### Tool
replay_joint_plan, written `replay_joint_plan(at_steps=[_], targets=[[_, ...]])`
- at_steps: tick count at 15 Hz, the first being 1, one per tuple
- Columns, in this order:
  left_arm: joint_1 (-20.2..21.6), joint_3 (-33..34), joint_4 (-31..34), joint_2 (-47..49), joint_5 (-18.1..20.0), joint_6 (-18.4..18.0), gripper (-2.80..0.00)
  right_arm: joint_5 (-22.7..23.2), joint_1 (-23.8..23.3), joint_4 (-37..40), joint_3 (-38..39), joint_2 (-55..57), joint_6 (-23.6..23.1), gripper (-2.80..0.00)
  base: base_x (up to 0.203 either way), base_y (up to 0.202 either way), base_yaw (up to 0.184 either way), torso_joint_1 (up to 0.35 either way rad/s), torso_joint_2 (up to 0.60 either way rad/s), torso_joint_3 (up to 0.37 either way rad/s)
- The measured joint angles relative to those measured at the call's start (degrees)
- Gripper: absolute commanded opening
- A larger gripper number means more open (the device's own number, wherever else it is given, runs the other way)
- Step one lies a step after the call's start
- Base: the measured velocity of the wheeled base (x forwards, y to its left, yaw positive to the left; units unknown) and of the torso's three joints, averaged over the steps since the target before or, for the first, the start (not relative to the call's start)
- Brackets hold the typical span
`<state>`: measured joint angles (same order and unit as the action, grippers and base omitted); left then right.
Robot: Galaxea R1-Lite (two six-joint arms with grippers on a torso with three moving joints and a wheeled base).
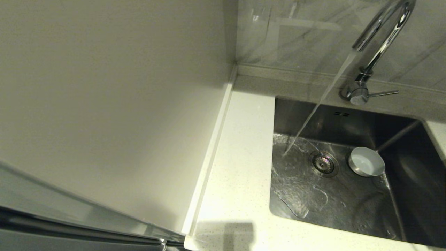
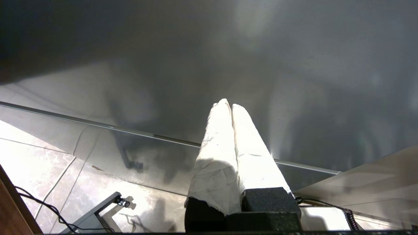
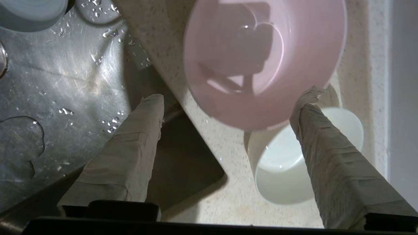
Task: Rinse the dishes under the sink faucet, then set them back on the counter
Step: Put a bowl into the sink
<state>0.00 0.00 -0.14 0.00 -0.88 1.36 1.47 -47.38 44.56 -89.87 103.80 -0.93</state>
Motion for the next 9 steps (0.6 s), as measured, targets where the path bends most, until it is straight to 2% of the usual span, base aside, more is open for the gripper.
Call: replay_joint_plan(at_steps=[7,8,9], targets=[[0.0,0.0,-0.02,0.0,0.02,0.01,-2.8,-0.1,0.35,-2.55,0.17,4.15,-0.01,0.0,0.0,0.0,0.0,0.0,0.0,0.0],[0.0,0.0,-0.02,0.0,0.02,-0.02,-2.8,-0.09,0.37,-2.55,0.23,4.51,-0.02,-2.8,0.0,0.0,0.0,0.0,0.0,0.0],[0.0,0.0,-0.02,0.0,0.02,-0.02,-2.8,-0.1,0.43,-2.56,0.31,4.88,-0.06,-2.8,0.0,0.0,0.0,0.0,0.0,0.0]])
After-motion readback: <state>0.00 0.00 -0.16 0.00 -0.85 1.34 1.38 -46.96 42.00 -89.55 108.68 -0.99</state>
